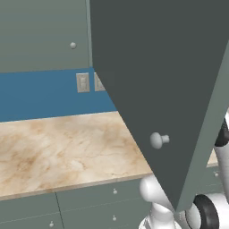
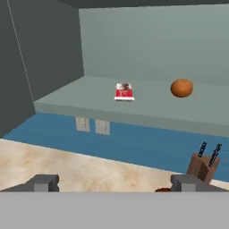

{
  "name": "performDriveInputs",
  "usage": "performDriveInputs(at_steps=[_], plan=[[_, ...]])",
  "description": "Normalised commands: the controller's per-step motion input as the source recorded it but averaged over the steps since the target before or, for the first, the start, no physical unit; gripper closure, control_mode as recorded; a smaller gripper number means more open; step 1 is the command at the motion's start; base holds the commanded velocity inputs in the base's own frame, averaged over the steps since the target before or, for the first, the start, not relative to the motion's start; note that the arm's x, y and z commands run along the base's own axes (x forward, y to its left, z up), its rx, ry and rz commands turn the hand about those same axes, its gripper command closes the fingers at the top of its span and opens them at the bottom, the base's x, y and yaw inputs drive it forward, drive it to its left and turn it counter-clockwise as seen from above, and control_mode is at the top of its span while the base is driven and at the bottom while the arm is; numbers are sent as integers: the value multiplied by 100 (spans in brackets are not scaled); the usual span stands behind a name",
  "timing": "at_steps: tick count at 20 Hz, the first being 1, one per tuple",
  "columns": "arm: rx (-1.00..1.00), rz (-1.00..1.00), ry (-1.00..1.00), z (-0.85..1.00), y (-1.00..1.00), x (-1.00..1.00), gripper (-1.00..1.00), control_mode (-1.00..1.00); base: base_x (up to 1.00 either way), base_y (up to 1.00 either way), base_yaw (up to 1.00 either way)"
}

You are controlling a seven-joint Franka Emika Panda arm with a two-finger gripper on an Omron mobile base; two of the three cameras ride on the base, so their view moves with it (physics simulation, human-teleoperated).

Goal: Pick the bar and honey bottle from the counter and place them in the cabinets closest to them.

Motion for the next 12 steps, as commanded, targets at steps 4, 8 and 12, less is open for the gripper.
performDriveInputs(at_steps=[4, 8, 12], plan=[[-12, 11, 4, -47, -35, -95, -100, -100, 0, 0, 0], [-15, 8, 1, -69, -23, -87, -100, -100, 0, 0, 0], [-20, 6, 2, -89, -9, -63, -100, -100, 0, 0, 0]])
